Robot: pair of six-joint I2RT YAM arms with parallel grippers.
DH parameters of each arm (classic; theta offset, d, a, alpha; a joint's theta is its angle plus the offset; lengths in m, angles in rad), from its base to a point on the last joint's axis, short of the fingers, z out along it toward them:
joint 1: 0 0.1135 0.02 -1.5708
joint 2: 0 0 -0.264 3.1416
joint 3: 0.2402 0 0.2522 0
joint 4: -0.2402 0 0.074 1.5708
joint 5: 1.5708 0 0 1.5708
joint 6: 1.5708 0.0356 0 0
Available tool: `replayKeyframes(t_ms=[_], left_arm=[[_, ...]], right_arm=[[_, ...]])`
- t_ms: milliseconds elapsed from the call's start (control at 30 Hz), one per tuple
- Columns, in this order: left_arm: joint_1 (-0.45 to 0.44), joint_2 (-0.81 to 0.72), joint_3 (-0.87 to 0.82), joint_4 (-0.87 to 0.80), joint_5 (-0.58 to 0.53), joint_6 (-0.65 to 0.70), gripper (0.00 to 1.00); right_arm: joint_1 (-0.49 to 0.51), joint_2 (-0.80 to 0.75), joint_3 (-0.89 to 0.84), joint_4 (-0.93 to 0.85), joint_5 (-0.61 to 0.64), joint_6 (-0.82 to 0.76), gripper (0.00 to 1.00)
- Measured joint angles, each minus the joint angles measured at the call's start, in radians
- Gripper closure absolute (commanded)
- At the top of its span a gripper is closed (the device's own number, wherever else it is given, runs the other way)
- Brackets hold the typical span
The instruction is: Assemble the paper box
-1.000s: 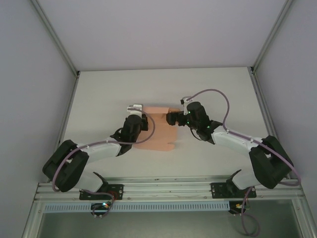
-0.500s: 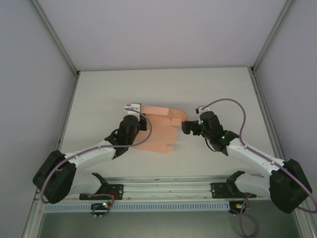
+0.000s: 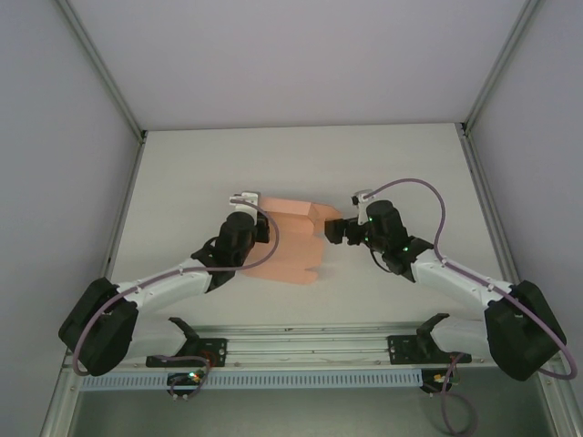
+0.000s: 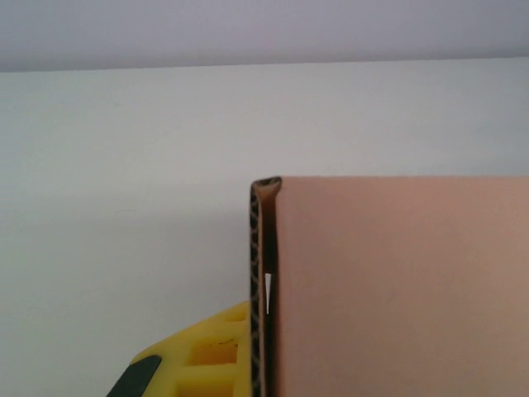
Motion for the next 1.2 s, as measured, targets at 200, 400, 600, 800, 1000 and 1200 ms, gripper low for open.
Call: replayKeyframes(t_ms=[200,400,600,800,1000,1200], left_arm=[[0.000,0.004,0.000,0.000,0.016,-0.017,1.00],[0.000,0.017,0.000,0.001,0.017,-0.036,1.00],[0.000,0.023,0.000,0.000,0.010,-0.046,1.00],[0.000,0.024,0.000,0.000,0.000,-0.053,1.00],[0.004,0.024,0.000,-0.011,-0.003,-0.053,1.00],[0.020,0.009,0.000,-0.014,0.003,-0.053,1.00]], right_arm=[[0.005,0.048,0.003,0.103,-0.103,0.019,0.00],[0.041,0.130,0.052,0.129,-0.114,0.022,0.00],[0.080,0.172,0.077,0.145,-0.042,0.025,0.00],[0.087,0.165,0.077,0.134,0.003,0.025,0.00],[0.089,-0.031,0.026,0.002,0.002,-0.010,0.00],[0.085,-0.346,0.001,-0.190,-0.016,-0.055,0.00]])
